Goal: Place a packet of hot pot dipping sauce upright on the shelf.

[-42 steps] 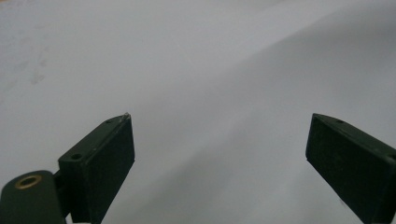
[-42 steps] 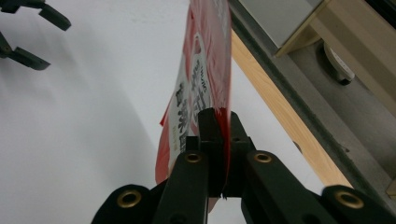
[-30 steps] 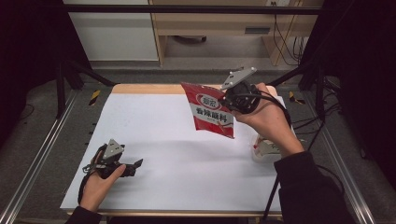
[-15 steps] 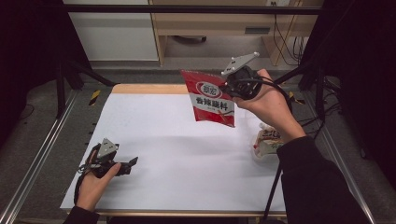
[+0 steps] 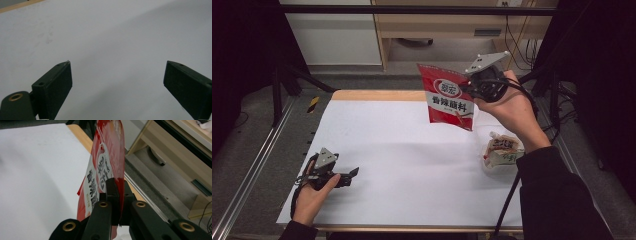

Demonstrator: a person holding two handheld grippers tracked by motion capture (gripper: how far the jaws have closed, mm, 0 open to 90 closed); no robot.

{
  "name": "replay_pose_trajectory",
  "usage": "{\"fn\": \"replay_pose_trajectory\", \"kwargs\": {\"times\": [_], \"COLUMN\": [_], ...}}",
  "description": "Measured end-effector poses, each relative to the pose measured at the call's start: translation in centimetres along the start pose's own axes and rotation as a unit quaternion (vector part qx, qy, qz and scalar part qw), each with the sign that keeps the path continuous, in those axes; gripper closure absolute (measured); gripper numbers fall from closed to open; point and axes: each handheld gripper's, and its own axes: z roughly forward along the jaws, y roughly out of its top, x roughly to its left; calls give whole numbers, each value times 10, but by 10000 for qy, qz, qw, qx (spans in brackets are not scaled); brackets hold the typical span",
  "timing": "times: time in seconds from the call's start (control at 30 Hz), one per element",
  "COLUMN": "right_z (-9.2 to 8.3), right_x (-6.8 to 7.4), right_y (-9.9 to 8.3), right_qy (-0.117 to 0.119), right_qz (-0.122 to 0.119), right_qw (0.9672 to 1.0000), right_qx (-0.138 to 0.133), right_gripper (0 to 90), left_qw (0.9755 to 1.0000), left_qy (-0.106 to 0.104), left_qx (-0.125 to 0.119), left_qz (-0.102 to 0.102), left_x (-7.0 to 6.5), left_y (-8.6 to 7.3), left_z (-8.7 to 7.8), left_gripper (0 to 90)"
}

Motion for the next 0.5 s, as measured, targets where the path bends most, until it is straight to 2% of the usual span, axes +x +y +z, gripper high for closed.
{"fn": "replay_pose_trajectory", "kwargs": {"times": [0.17, 0.5], "right_z": [-4, -8], "right_x": [-14, -30], "right_y": [-9, -28], "right_qy": [-133, -366], "right_qz": [199, 410], "right_qw": [9997, 9985], "right_qx": [-19, 53], "right_gripper": [900, 900], "left_qw": [10000, 10000], "left_qy": [-7, 11], "left_qx": [-18, -47], "left_qz": [-13, -57], "left_x": [0, 1], "left_y": [0, 0], "left_z": [0, -2], "left_gripper": [82, 82]}}
